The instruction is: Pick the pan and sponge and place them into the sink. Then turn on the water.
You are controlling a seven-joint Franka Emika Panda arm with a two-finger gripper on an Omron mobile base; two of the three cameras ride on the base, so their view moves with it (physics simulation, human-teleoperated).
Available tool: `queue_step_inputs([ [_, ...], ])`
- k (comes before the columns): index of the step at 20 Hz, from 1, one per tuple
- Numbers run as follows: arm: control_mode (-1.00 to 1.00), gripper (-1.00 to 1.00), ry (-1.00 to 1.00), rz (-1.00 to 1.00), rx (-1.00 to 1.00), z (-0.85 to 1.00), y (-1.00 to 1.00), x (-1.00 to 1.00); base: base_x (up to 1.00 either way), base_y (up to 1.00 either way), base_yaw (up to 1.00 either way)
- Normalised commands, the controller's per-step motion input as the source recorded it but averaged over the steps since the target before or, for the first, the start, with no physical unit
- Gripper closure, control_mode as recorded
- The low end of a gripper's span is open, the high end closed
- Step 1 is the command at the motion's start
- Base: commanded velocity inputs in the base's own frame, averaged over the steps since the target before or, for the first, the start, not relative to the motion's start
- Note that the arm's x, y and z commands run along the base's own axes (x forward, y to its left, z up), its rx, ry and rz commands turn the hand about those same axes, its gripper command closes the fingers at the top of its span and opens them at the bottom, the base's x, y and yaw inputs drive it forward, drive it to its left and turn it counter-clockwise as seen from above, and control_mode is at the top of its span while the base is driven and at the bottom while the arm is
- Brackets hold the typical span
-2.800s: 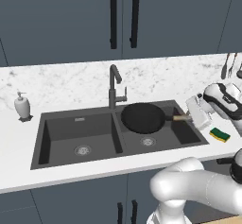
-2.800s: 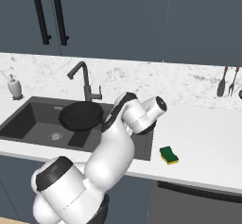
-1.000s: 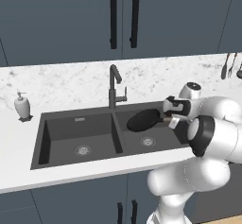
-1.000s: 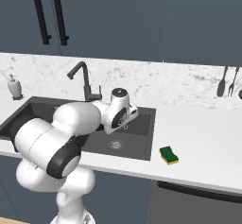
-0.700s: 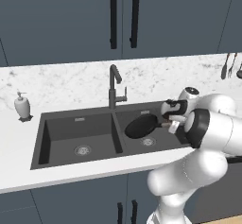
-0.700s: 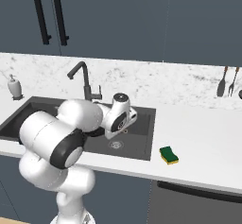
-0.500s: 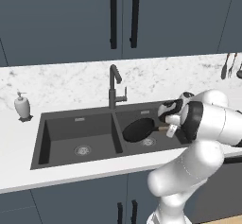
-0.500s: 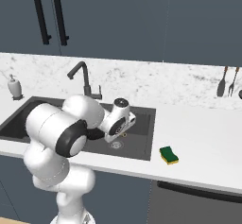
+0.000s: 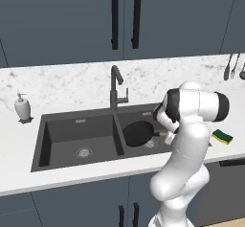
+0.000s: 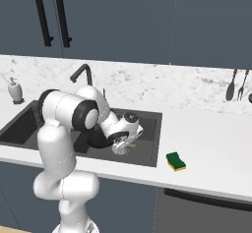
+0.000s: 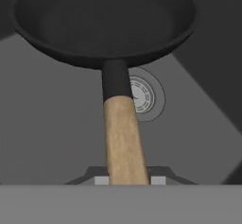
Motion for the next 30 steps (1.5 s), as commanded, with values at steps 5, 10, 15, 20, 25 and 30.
queue_step_inputs([
  [5, -1.0, 1.0, 0.0, 0.0, 0.0, -0.59, 0.14, 0.4, 0.0, 0.0, 0.0],
  [10, -1.0, 1.0, 0.0, 0.0, 0.0, -0.49, 0.04, 0.49, 0.0, 0.0, 0.0],
  [15, -1.0, 1.0, 0.0, 0.0, 0.0, -0.48, 0.0, 0.48, 0.0, 0.0, 0.0],
  [20, -1.0, 1.0, 0.0, 0.0, 0.0, -0.47, 0.07, 0.47, 0.0, 0.0, 0.0],
  [25, -1.0, 1.0, 0.0, -0.02, 0.0, -0.27, 0.11, 0.29, 0.0, 0.0, 0.0],
  [30, -1.0, -1.0, -0.01, -0.05, 0.0, -0.03, 0.06, 0.12, 0.0, 0.0, 0.0],
])
